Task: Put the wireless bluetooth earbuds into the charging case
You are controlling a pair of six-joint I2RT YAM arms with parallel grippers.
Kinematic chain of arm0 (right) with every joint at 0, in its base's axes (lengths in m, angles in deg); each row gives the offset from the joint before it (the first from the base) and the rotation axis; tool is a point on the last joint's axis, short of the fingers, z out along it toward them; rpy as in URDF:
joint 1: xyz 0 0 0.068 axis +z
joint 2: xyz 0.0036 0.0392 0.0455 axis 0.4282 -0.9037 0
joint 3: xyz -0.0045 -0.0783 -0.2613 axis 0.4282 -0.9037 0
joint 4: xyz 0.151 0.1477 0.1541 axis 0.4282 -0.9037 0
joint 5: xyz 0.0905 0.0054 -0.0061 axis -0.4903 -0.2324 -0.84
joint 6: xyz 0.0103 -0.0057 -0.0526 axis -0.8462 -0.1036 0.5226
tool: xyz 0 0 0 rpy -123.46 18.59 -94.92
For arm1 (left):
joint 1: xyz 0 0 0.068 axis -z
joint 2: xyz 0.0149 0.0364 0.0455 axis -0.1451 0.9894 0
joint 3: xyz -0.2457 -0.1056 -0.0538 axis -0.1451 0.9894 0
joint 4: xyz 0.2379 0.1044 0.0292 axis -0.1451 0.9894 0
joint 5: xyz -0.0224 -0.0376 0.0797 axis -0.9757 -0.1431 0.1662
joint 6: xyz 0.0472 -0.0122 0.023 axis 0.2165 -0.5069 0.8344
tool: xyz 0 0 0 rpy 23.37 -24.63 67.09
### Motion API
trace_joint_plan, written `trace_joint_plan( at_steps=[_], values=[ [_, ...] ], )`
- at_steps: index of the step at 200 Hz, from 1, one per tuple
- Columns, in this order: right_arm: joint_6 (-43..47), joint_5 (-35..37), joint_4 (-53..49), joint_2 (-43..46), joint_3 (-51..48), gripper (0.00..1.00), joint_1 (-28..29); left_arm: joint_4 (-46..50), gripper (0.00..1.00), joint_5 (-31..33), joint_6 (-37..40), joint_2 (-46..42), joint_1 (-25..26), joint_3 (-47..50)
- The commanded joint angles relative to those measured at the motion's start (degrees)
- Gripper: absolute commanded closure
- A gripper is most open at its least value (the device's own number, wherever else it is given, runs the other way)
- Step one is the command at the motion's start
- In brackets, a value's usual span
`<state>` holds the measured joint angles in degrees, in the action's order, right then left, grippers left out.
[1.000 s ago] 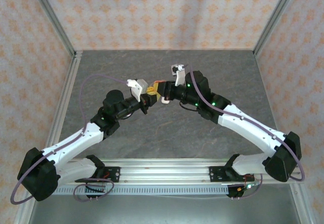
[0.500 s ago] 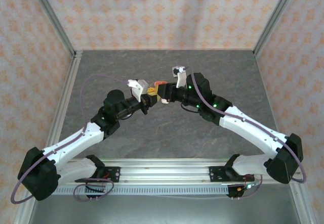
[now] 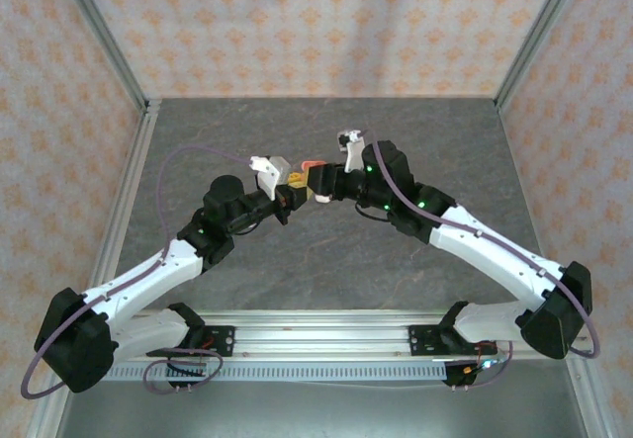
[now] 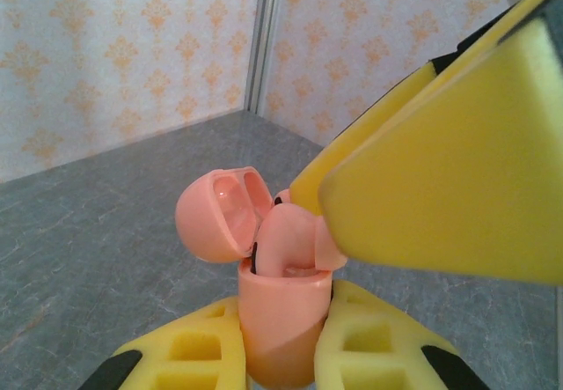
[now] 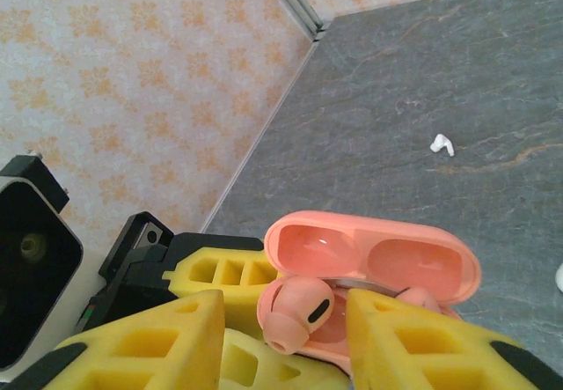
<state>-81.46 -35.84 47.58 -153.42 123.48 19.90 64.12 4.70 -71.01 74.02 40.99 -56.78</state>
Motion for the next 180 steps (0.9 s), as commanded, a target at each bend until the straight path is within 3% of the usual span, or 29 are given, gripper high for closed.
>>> trace_joint_plan(
  at_steps=[1,43,114,180],
  values=[
    [0.3,3.4,-5.3,0.5,4.4,0.57,0.0,-2.5,1.00,0.7,1.5,-2.2,0.1,-1.7],
    [-0.3,3.8,-7.7,1.4,7.6,0.55,0.0,-2.0,1.00,0.5,1.9,-2.4,0.1,-1.7],
    [-1.6,-6.2,-6.5,0.4,8.3,0.86,0.0,-1.2,1.00,0.5,2.0,-3.2,0.2,-1.5],
    [-1.0,-10.1,-7.4,-2.5,9.3,0.91,0.0,-0.3,1.00,1.2,2.3,-5.2,0.2,-0.8]
  ],
)
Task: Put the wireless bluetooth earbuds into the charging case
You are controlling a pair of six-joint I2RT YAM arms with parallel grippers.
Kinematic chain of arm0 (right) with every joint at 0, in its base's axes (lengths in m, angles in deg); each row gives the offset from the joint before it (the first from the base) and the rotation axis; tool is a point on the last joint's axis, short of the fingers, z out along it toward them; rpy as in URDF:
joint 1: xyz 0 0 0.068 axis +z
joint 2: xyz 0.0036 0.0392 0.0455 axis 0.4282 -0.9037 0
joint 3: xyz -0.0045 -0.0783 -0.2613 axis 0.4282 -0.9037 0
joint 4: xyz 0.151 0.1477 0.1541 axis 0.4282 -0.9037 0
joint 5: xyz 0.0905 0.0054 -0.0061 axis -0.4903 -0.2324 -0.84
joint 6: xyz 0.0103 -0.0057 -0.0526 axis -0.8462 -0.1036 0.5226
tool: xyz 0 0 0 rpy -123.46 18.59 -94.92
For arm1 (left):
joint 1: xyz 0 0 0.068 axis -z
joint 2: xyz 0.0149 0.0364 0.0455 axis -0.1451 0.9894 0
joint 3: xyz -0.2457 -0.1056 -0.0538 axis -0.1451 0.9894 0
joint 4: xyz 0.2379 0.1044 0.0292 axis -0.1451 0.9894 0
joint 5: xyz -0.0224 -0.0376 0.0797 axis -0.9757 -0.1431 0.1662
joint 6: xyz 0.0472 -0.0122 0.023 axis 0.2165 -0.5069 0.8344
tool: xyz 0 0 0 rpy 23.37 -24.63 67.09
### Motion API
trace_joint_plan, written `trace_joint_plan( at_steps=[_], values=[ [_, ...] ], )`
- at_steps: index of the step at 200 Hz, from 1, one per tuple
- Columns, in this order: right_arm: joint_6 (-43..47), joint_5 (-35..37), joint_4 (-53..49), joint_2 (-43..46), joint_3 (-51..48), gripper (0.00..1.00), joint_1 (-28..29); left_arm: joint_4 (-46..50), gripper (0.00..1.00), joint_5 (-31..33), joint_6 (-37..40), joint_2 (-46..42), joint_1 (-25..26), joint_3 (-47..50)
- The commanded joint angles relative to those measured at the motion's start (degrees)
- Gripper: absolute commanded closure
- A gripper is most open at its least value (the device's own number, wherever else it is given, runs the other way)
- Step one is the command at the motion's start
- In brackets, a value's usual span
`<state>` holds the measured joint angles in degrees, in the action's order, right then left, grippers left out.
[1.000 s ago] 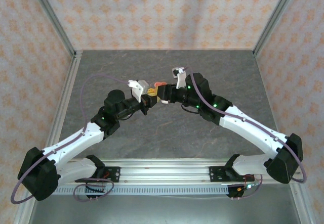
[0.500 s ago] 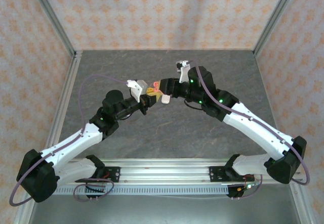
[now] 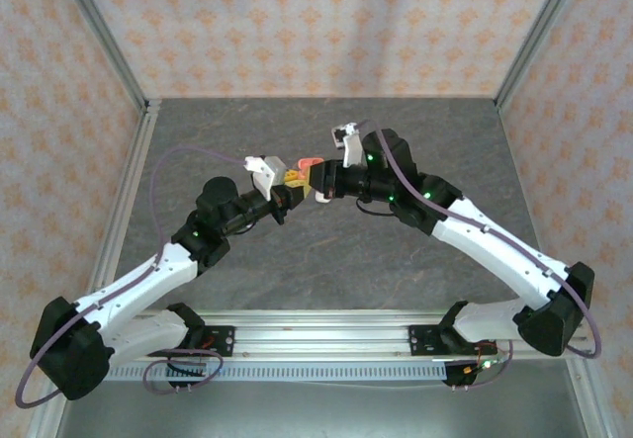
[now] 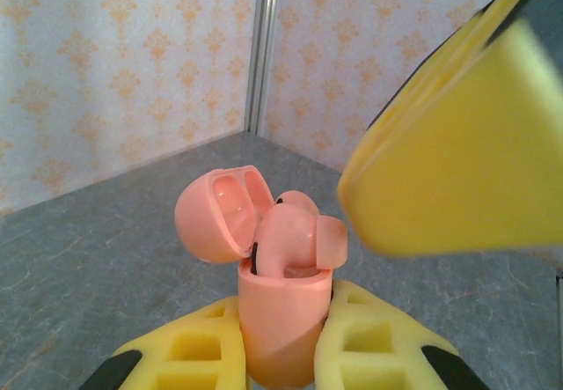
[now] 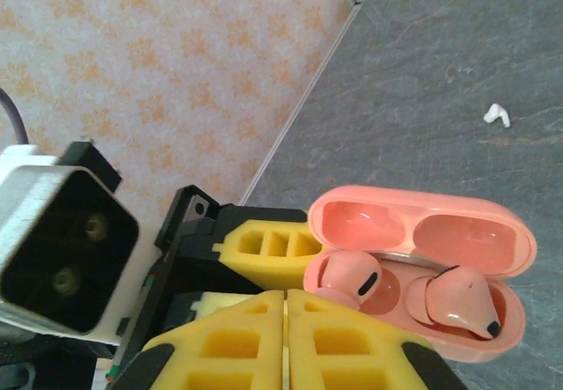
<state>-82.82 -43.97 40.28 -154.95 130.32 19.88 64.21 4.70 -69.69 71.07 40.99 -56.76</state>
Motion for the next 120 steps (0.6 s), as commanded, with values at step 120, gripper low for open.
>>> trace_joint_plan(
  at_steps=[120],
  values=[
    [2.7,3.9,-4.9,1.8,0.8,0.91,0.0,-0.9,1.00,0.6,0.5,-3.0,0.2,-0.3]
  ],
)
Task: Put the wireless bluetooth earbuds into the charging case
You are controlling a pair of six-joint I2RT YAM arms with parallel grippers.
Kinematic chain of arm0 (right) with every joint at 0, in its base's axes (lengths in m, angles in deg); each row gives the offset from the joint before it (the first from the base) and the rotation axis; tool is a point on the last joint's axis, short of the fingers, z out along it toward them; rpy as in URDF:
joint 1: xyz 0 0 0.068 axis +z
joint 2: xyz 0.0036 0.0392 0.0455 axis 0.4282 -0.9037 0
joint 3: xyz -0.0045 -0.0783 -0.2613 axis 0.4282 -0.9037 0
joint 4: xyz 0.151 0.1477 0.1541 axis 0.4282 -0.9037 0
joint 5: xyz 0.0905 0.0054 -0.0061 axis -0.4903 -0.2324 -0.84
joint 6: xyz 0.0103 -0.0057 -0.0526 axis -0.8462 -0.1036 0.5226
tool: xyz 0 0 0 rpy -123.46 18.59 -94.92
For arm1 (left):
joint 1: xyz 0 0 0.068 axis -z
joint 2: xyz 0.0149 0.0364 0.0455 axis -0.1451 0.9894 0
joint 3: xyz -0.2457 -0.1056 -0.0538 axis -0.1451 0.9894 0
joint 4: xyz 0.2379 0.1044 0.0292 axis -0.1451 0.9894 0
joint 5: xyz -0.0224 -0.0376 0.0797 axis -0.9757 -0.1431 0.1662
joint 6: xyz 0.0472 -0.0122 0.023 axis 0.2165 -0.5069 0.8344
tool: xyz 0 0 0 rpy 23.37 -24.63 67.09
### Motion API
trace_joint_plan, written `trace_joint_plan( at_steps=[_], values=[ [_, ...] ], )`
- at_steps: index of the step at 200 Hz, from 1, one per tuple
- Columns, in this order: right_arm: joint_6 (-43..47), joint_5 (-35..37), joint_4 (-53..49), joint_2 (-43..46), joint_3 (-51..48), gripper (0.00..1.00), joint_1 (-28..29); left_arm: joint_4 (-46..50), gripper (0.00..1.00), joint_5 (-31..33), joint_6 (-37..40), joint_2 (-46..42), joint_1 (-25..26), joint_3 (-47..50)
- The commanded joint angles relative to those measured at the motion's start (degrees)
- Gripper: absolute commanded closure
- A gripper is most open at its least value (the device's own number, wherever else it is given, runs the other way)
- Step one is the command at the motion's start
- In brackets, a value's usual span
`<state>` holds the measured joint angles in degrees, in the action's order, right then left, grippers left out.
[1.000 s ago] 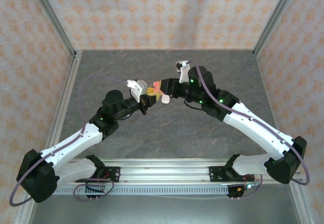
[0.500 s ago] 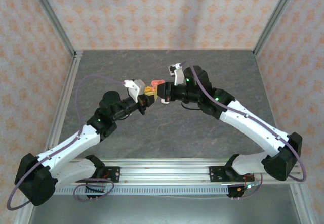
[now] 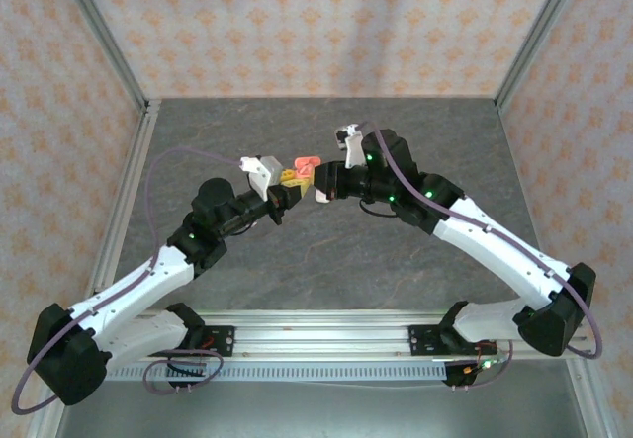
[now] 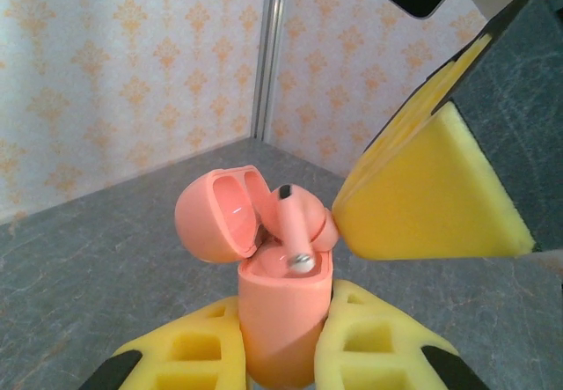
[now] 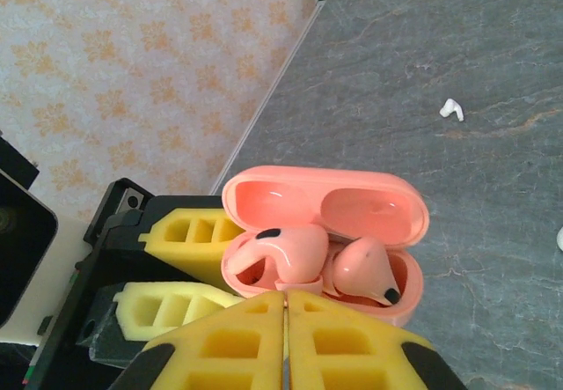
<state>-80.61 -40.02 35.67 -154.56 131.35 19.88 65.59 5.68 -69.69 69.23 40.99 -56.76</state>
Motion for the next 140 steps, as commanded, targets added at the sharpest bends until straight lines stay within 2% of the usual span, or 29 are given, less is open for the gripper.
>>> trace_joint_plan(
  at_steps=[1,92,140],
  values=[
    [0.5,-0.1,-0.3,1.4,-0.2,0.91,0.0,-2.2,1.00,-0.4,0.5,-1.1,0.2,-0.3],
    [0.7,-7.3,0.3,-1.1,2.1,0.90,0.0,-2.4,1.00,-0.2,0.5,-1.8,0.1,0.7],
    [0.3,-5.1,-1.5,0.0,3.9,0.90,0.0,-2.4,1.00,-0.1,1.0,-1.5,0.1,1.1]
  ],
)
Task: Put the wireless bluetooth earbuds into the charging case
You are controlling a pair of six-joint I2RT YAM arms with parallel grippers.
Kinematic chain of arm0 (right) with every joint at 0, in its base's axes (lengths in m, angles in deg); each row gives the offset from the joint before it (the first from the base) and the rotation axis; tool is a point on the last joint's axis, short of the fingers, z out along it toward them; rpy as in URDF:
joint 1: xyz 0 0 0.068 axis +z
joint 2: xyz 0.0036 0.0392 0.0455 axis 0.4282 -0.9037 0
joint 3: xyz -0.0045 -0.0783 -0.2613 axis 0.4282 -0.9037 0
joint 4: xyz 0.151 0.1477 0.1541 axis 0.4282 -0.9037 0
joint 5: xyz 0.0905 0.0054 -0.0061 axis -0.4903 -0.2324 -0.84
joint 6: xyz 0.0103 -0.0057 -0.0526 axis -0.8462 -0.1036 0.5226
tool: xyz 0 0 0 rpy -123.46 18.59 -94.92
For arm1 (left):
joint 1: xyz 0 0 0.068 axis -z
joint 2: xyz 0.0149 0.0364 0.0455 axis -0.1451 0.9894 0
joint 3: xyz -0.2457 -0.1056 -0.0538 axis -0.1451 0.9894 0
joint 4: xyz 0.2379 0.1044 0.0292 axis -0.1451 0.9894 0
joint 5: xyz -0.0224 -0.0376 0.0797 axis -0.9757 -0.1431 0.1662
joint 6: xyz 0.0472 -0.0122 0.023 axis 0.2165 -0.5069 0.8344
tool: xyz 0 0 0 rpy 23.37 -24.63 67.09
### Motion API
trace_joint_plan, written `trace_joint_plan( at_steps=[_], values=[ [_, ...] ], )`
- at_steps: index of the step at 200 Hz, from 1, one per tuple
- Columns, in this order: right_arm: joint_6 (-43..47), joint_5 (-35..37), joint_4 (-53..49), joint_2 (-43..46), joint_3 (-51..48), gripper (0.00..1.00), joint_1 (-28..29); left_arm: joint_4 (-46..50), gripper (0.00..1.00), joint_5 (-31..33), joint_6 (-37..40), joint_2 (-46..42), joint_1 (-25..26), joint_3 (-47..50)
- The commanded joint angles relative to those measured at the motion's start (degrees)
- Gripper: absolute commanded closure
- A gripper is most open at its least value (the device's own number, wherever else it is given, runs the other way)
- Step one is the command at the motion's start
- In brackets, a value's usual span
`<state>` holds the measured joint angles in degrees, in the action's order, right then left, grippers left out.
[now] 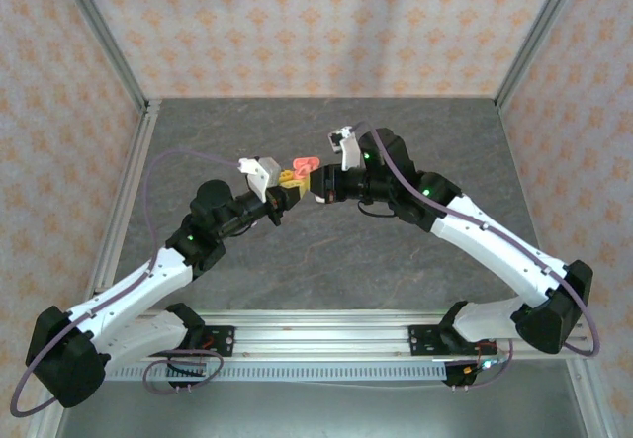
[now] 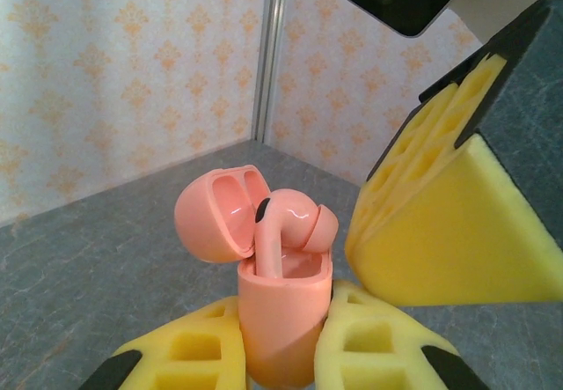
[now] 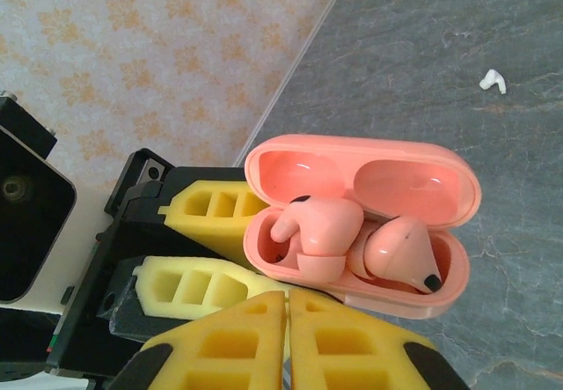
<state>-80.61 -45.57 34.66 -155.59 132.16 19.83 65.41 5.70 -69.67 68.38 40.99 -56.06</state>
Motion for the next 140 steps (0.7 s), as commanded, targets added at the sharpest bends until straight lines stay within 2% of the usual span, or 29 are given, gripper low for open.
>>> trace_joint_plan(
  at_steps=[1,58,82,140],
  values=[
    [0.3,0.6,-0.5,1.2,3.1,0.90,0.1,-2.2,1.00,-0.1,1.0,-0.6,0.2,0.4],
    [-0.7,2.5,-5.0,1.8,6.7,0.90,0.1,-2.1,1.00,-0.1,1.5,-0.6,0.1,0.6],
    [-2.8,5.7,-8.3,1.1,9.3,0.90,0.1,-2.0,1.00,0.0,1.9,-0.6,0.2,0.7],
    [-6.1,8.2,-18.3,-3.2,15.6,0.68,0.0,-2.3,1.00,-0.5,2.6,0.9,0.2,-0.1]
  ],
)
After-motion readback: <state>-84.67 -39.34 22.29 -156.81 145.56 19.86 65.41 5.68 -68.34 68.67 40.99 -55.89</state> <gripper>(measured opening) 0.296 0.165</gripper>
